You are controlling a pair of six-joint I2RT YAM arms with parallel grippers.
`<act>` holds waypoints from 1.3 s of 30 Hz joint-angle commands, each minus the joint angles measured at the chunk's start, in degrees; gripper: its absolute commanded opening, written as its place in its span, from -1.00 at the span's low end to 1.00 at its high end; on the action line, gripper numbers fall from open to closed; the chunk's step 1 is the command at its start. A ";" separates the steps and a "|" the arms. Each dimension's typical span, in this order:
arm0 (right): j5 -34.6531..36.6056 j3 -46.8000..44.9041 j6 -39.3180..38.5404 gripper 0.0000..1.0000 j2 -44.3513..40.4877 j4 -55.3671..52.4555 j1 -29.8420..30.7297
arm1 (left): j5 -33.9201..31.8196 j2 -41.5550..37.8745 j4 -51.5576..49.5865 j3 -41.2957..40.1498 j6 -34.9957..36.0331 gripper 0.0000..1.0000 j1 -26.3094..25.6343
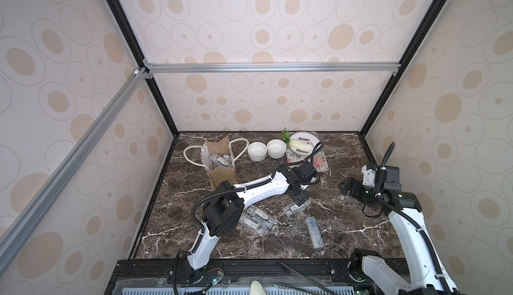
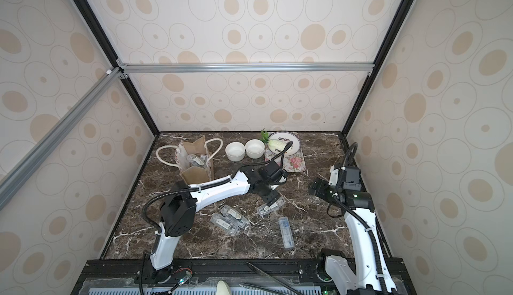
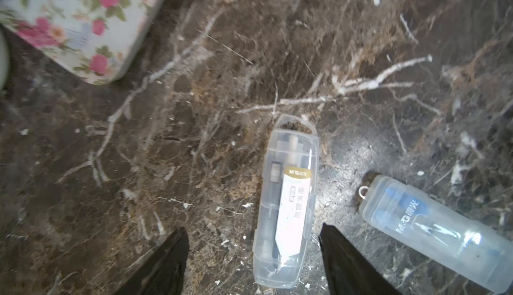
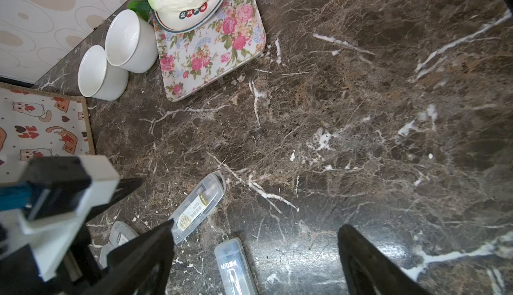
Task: Put the compass set into the canvas bag
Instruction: Pick up the compass set at the center of the board.
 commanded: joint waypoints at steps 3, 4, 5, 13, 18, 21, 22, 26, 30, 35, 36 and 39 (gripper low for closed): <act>-0.57 -0.45 -0.04 0.89 0.23 0.24 -0.23 | 0.47 2.91 -1.36 1.15 0.60 0.60 -0.71; -0.41 -0.41 -0.06 0.89 0.21 0.24 -0.23 | -0.07 3.77 -1.59 1.59 0.58 0.61 -0.67; -0.37 -0.44 -0.09 0.89 0.19 0.16 -0.23 | -0.36 4.43 -2.00 2.23 0.60 0.61 -0.69; 0.09 -0.45 -0.26 0.90 0.54 0.34 -0.23 | 0.63 7.41 -3.18 3.65 0.62 0.58 -0.71; -0.14 -0.46 -0.20 0.89 0.98 0.68 -0.23 | 1.63 8.96 -3.81 4.20 0.88 0.52 -0.73; 0.11 -0.52 -0.25 0.90 1.05 0.68 -0.23 | 2.30 9.73 -4.17 4.67 0.80 0.48 -0.73; 0.21 -0.54 -0.29 0.90 0.98 0.68 -0.23 | 2.39 9.91 -4.34 4.75 0.80 0.47 -0.73; 0.48 -0.91 -0.31 0.90 0.90 0.76 -0.23 | 2.50 10.66 -5.06 5.26 0.97 0.39 -0.72; 0.48 -1.30 -0.37 0.89 0.91 0.85 -0.23 | 2.74 11.06 -5.35 5.20 1.06 0.31 -0.71; 0.57 -1.38 -0.48 0.89 0.67 0.85 -0.23 | 2.49 11.02 -5.18 4.92 0.80 0.17 -0.68; 0.57 -1.41 -0.41 0.89 0.63 0.86 -0.23 | 2.39 10.93 -5.11 4.89 0.71 0.13 -0.64; 0.40 -1.58 -0.45 0.89 0.45 0.82 -0.23 | 2.47 10.13 -4.90 4.95 0.28 0.05 -0.65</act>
